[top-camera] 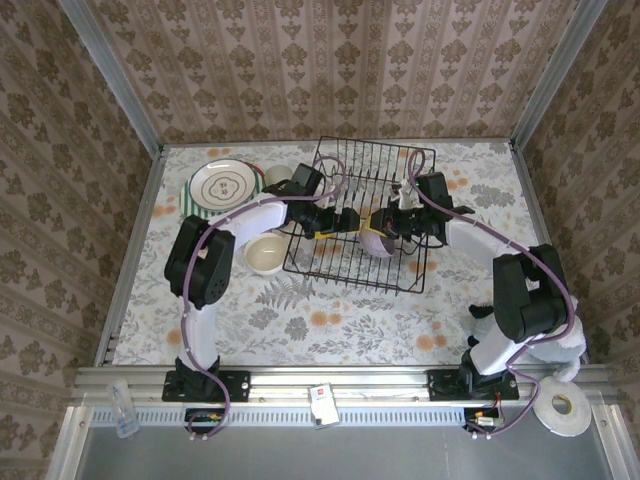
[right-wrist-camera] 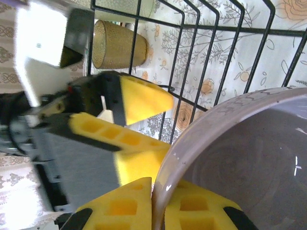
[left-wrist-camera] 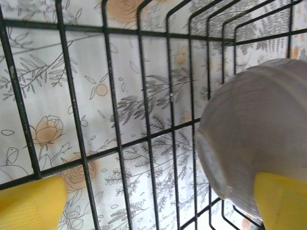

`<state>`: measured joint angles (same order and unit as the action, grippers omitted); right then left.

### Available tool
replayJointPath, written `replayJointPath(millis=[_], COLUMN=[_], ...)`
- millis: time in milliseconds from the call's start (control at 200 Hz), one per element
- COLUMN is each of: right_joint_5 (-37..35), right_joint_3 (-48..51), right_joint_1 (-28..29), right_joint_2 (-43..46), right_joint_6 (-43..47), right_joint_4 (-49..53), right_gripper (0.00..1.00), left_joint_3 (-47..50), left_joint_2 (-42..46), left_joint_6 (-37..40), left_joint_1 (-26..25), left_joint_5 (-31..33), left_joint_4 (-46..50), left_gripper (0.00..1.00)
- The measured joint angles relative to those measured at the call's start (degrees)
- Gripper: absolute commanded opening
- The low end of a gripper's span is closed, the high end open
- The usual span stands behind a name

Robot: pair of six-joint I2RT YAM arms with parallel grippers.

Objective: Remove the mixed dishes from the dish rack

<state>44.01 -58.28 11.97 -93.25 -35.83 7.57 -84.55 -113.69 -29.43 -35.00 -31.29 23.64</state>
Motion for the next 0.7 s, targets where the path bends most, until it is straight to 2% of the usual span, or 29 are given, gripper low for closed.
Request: replayJointPath(millis=[410, 700], right_joint_5=[-1.0, -0.8], right_joint_3=[1.8, 6.1], right_joint_1=[-6.4, -12.0], right_joint_2=[7.0, 11.1], right_joint_6=[5.1, 5.8], right_joint_4=[7.5, 9.8], right_gripper=[0.0, 0.0], left_joint_3=[-2.8, -7.8], left_joint_2=[6.5, 8.4], left_joint_6=[7.9, 11.8], left_joint_1=[-2.4, -2.7], left_joint_5=[1.8, 6.0], left_joint_4=[0.7, 7.8], left_gripper=[1.0, 1.0])
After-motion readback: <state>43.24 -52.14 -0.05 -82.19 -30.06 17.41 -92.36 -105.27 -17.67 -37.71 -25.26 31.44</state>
